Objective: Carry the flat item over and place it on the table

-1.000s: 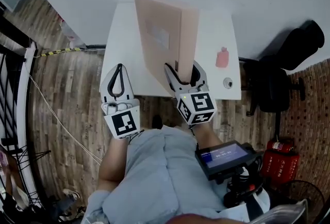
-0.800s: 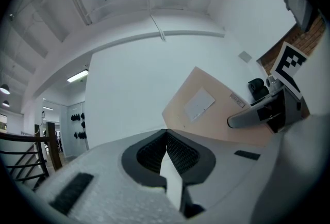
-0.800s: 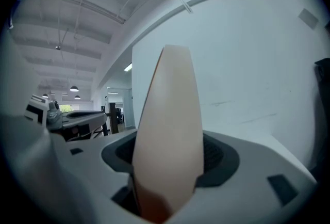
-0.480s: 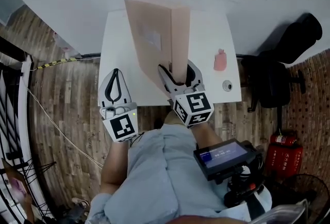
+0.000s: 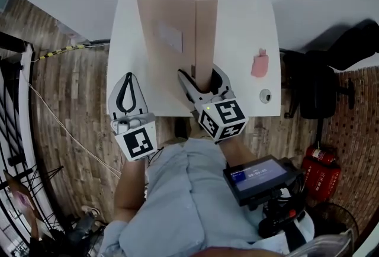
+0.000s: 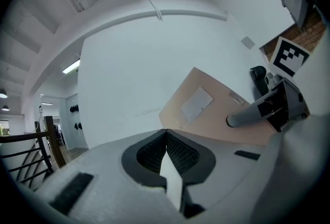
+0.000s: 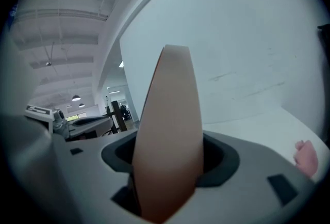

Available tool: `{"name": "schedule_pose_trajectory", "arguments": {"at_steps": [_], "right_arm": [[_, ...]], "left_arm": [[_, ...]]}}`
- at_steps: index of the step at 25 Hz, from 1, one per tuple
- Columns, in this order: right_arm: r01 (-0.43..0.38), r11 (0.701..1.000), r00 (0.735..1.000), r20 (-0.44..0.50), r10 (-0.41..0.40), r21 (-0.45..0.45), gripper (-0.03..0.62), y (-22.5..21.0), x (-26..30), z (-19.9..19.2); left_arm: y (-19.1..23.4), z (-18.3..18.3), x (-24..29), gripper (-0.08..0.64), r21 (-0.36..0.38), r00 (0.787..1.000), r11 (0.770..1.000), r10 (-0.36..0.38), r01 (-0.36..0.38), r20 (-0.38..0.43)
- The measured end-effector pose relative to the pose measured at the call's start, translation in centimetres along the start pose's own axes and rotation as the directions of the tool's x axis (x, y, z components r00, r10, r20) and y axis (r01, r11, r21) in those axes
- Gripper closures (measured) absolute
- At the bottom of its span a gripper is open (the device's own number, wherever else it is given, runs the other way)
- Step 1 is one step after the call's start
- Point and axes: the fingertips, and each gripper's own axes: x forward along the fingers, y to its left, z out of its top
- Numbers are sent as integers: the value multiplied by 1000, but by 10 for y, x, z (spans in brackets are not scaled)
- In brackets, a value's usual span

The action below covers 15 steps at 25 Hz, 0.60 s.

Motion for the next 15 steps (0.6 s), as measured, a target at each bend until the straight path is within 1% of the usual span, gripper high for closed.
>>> {"name": "schedule_pose_trajectory", "arguments": {"at_steps": [3, 6, 8, 11, 15], "right_arm": [[-23, 997, 999, -34, 26, 74, 301, -4, 13, -10], [-59, 983, 995, -63, 71, 175, 301, -2, 21, -21], [-75, 971, 992, -84, 96, 226, 301, -4, 26, -29], [-88, 947, 987, -104, 125, 309, 301, -9, 36, -38], [-92, 904, 979, -126, 158, 418, 301, -14, 48, -49]], "left_arm": [[0, -13, 10, 551, 6, 999, 1000, -3, 4, -42], [2, -26, 16, 551, 1, 997, 1000, 3, -3, -76], [1, -31, 20, 551, -1, 995, 1000, 9, -10, -95], [0, -36, 31, 551, 5, 994, 1000, 14, -14, -109], [-1, -44, 40, 551, 16, 990, 1000, 10, -8, -139]]}}
